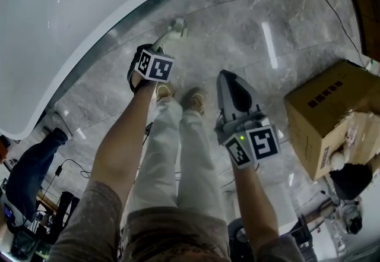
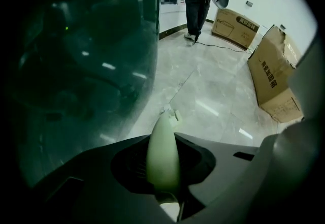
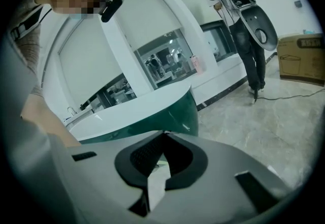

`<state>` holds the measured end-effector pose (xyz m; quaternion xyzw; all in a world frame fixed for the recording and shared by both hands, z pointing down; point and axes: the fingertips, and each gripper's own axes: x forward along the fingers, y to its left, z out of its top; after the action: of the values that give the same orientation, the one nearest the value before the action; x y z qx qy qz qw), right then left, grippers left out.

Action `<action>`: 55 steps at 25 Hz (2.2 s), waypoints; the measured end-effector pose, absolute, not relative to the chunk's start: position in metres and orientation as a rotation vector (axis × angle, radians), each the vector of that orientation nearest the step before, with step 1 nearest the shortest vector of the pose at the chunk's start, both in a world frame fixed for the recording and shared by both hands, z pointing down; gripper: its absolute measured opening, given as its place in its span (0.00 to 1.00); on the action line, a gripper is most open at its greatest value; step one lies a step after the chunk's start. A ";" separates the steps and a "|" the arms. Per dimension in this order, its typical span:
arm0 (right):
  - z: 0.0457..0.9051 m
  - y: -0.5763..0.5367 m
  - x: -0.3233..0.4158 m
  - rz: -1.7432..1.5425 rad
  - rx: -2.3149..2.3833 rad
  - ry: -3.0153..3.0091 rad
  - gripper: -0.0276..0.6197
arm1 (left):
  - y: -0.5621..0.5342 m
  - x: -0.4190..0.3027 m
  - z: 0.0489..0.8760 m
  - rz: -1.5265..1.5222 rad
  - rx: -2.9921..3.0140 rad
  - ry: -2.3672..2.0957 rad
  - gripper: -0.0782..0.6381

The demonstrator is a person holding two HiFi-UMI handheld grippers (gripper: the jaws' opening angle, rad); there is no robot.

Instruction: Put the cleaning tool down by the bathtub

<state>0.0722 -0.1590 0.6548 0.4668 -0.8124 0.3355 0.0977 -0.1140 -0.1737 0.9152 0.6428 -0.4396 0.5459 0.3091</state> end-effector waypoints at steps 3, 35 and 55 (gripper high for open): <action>0.660 -0.160 0.074 1.012 1.391 -2.391 0.04 | -0.181 -0.109 0.923 1.509 1.700 -1.137 0.23; 0.646 -0.153 0.081 1.072 1.423 -2.371 0.04 | -0.190 -0.089 0.891 1.511 1.792 -1.203 0.36; 0.468 -0.116 0.068 0.981 1.436 -2.411 0.04 | -0.159 -0.081 0.591 1.028 1.811 -1.332 0.12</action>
<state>0.0681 -0.1156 0.4678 0.4813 -0.8081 0.3289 0.0841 -0.0812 -0.1588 0.5907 0.6919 -0.5088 0.3927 0.3287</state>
